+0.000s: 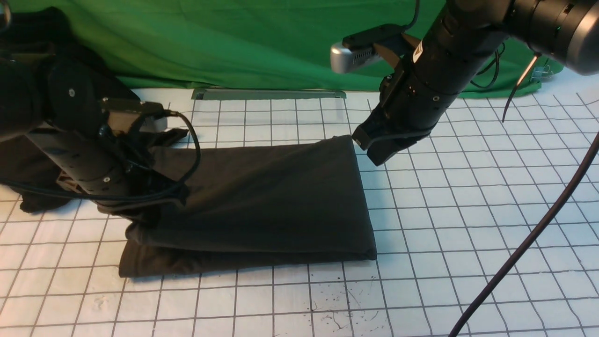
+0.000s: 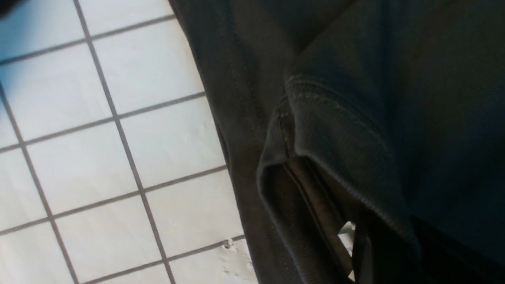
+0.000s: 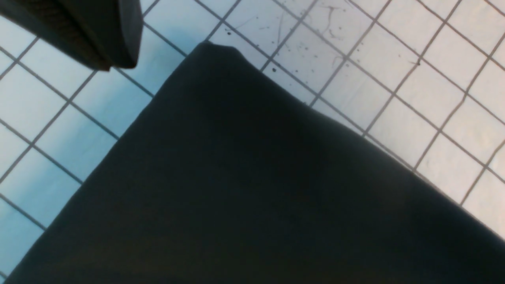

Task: Fold a long-sleeved shirt over a white checkered tablecloth.

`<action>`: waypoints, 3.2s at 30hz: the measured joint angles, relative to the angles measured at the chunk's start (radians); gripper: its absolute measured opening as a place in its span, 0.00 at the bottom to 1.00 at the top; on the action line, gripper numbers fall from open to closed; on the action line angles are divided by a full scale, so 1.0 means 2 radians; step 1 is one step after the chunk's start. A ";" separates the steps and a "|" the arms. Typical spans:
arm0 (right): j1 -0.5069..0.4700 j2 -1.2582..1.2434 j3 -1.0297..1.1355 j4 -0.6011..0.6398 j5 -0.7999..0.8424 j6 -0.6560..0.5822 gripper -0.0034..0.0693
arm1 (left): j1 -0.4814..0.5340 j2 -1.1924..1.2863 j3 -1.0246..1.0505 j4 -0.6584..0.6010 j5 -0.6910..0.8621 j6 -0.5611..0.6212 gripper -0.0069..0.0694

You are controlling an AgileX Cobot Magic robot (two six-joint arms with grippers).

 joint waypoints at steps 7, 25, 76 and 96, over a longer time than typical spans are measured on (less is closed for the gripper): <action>0.000 0.000 0.000 0.001 -0.001 0.000 0.06 | 0.000 0.012 -0.010 0.040 0.037 -0.023 0.40; 0.000 0.000 0.000 0.002 -0.015 0.000 0.06 | 0.000 0.005 -0.106 0.022 0.113 -0.051 0.50; -0.009 -0.423 0.033 -0.051 -0.179 -0.009 0.05 | 0.001 -0.495 0.057 0.022 0.023 -0.094 0.09; -0.010 -0.933 0.695 -0.101 -0.663 0.109 0.05 | 0.001 -0.730 0.270 -0.028 0.002 -0.122 0.09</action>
